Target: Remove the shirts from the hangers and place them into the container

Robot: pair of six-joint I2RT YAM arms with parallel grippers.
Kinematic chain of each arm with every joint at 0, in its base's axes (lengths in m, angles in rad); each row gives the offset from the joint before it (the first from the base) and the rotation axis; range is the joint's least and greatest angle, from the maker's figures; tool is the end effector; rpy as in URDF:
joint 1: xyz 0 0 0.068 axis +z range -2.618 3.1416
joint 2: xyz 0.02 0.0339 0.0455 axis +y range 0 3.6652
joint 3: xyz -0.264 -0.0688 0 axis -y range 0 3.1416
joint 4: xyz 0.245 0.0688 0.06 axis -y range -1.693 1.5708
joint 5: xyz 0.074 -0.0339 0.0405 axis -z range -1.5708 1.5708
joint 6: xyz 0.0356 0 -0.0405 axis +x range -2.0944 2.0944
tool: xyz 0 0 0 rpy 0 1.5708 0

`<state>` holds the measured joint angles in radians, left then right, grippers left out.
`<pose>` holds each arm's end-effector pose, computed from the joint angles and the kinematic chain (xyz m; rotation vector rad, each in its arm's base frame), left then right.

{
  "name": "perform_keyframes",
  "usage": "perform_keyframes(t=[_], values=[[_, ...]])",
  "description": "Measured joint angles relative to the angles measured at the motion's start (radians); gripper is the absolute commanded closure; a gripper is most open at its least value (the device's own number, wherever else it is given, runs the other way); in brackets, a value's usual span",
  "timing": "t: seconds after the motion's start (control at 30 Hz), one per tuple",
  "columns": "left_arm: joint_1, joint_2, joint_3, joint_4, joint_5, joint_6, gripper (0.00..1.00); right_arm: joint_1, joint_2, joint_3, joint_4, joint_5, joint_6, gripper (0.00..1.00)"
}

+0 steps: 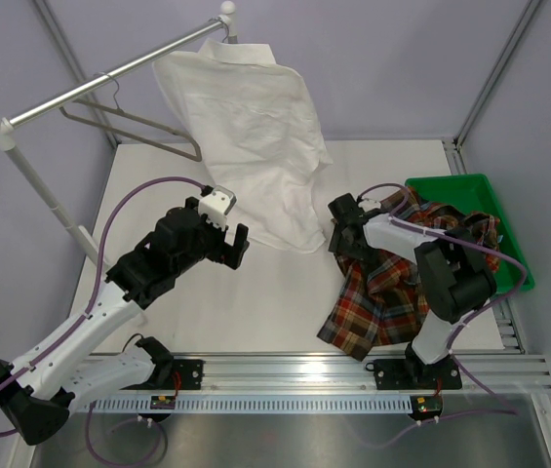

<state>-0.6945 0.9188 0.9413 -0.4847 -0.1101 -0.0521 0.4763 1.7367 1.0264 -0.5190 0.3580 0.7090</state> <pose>0.1572 -0.1258 0.3401 0.5801 1.9648 -0.3572 0.2940 0.1377 0.1585 0.3910 2.6309 -0.1429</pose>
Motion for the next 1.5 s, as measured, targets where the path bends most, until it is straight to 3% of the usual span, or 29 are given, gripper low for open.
perform_keyframes(t=[0.03, 0.13, 0.17, 0.27, 0.3, 0.47, 0.6, 0.77, 0.9, 1.03, 1.3, 1.5], values=[[0.0, 0.0, 0.0, 0.0, 0.0, 0.0, 0.01, -0.001, 0.008, 0.008, -0.001, 0.0, -0.004, 0.32], [0.0, 0.0, 0.0, 0.0, 0.0, 0.0, 0.01, -0.004, 0.026, 0.035, -0.006, 0.004, -0.013, 0.53], [0.0, 0.0, 0.0, 0.0, 0.0, 0.0, 0.01, -0.005, 0.031, 0.045, -0.006, 0.005, -0.014, 0.68], [0.0, 0.0, 0.0, 0.0, 0.0, 0.0, 0.01, -0.008, 0.038, 0.055, -0.006, 0.018, -0.019, 0.95], [0.0, 0.0, 0.0, 0.0, 0.0, 0.0, 0.01, -0.012, 0.038, 0.055, -0.008, 0.019, -0.018, 0.99], [0.0, 0.0, 0.0, 0.0, 0.0, 0.0, 0.01, -0.068, 0.011, 0.032, -0.002, 0.018, -0.021, 1.0], [0.0, 0.0, 0.0, 0.0, 0.0, 0.0, 0.01, -0.159, -0.109, 0.017, -0.029, 0.025, -0.053, 1.0], [0.0, 0.0, 0.0, 0.0, 0.0, 0.0, 0.01, -0.368, -0.328, 0.069, -0.062, 0.052, -0.128, 1.0], [0.0, 0.002, 0.0, 0.0, -0.002, 0.0, 0.01, -0.533, -0.404, 0.184, -0.077, 0.068, -0.177, 1.0], [0.0, 0.005, 0.0, 0.0, -0.004, 0.0, 0.01, -0.684, -0.422, 0.257, -0.071, 0.068, -0.182, 1.0], [0.0, 0.008, 0.0, 0.0, -0.004, 0.0, 0.01, -0.76, -0.401, 0.269, -0.069, 0.102, -0.169, 1.0], [0.0, 0.008, 0.0, 0.0, -0.004, 0.0, 0.01, -0.843, -0.253, 0.271, -0.061, 0.1, -0.144, 1.0]])
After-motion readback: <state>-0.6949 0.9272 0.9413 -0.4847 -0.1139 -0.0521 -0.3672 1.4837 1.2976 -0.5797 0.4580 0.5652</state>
